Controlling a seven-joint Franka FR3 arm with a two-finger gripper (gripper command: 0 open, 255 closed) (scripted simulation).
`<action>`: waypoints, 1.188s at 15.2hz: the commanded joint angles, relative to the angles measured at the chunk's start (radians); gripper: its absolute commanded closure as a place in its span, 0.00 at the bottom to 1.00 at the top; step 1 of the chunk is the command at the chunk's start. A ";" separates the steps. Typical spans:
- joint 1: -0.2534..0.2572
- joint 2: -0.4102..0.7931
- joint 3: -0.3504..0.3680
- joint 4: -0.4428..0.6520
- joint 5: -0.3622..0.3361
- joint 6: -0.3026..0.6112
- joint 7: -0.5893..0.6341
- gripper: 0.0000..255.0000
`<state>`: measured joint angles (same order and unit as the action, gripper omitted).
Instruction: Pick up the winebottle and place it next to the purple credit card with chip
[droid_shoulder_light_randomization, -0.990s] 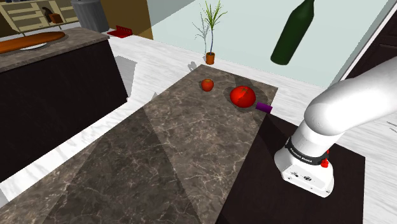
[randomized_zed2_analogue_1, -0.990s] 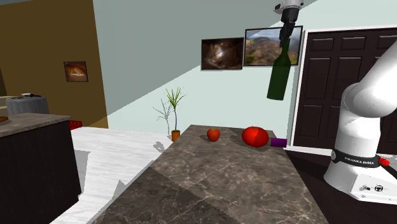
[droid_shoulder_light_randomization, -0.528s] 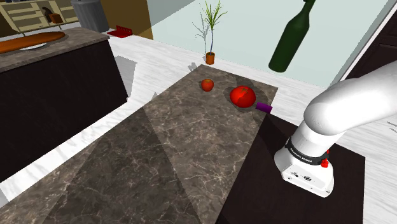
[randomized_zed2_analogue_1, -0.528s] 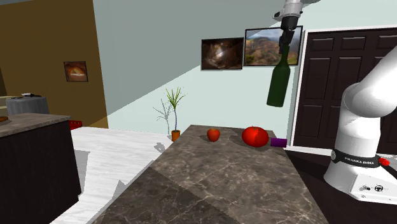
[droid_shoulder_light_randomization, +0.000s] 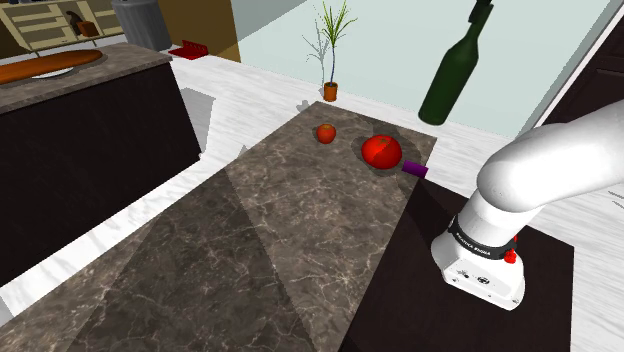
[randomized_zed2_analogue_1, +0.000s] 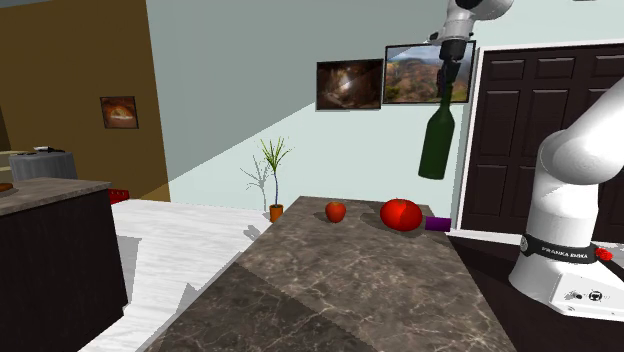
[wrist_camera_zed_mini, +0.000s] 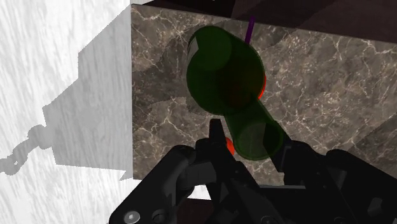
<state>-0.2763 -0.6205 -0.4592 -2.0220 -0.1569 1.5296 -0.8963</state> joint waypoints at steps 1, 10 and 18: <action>-0.004 -0.012 -0.002 -0.038 -0.005 0.027 0.000 1.00; -0.019 -0.046 -0.017 -0.182 -0.026 0.138 0.001 1.00; -0.030 -0.062 -0.036 -0.298 -0.044 0.239 0.000 1.00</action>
<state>-0.3049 -0.6788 -0.4945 -2.3030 -0.1989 1.7545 -0.8985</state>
